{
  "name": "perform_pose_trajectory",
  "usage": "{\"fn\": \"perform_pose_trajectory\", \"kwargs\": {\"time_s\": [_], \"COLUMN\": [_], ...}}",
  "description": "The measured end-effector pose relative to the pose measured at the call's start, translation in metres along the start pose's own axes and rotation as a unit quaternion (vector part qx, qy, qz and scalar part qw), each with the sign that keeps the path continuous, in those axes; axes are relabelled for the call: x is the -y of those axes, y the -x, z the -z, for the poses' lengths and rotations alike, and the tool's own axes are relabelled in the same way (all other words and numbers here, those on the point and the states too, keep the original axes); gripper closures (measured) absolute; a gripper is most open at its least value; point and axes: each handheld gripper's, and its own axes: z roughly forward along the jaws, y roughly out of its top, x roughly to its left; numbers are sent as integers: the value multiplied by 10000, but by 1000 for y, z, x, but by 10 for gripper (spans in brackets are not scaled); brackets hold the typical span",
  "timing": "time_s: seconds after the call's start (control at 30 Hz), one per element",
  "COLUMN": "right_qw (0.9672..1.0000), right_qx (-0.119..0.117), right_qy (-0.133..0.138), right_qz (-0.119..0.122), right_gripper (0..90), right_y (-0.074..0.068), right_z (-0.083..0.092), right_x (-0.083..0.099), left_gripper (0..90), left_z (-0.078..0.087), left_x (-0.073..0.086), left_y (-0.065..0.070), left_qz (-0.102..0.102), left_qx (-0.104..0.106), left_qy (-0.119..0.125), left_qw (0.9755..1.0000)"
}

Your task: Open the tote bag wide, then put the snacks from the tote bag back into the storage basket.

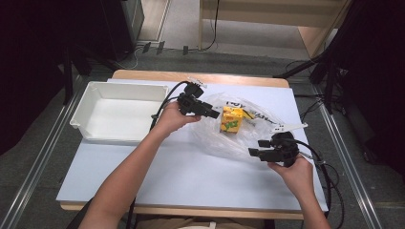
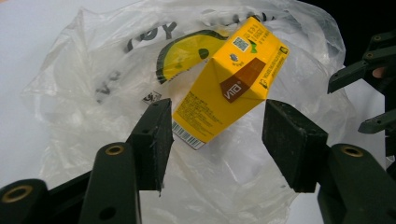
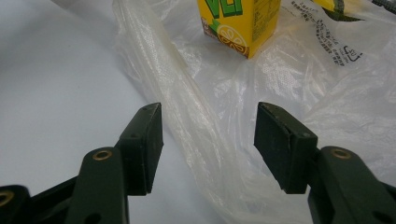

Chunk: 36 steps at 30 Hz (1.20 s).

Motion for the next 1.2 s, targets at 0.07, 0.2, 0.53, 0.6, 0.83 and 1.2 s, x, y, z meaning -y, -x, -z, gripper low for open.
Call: {"fn": "perform_pose_trajectory", "kwargs": {"time_s": [0.07,0.2,0.53,0.6,0.83,1.2], "right_qw": [10000,10000,10000,10000,9998,9996], "right_qx": [-14,-17,2,3,32,64], "right_qy": [-10,12,30,54,60,107], "right_qz": [8,34,-3,-59,-201,-260], "right_gripper": [435,430,428,428,423,421], "right_y": [0,-1,2,2,1,0], "right_z": [0,1,4,5,7,7], "right_x": [0,1,1,1,1,1], "left_gripper": [428,413,389,381,371,359], "left_z": [-1,-3,-12,-15,-24,-45], "left_x": [0,-1,-3,-4,-7,-8], "left_y": [1,3,9,11,12,9], "left_qz": [-53,-82,-260,-297,-332,-374], "left_qx": [-3,6,69,79,53,69], "left_qy": [-5,41,3,-1,66,31], "left_qw": [10000,10000,9996,9995,9994,9993]}}
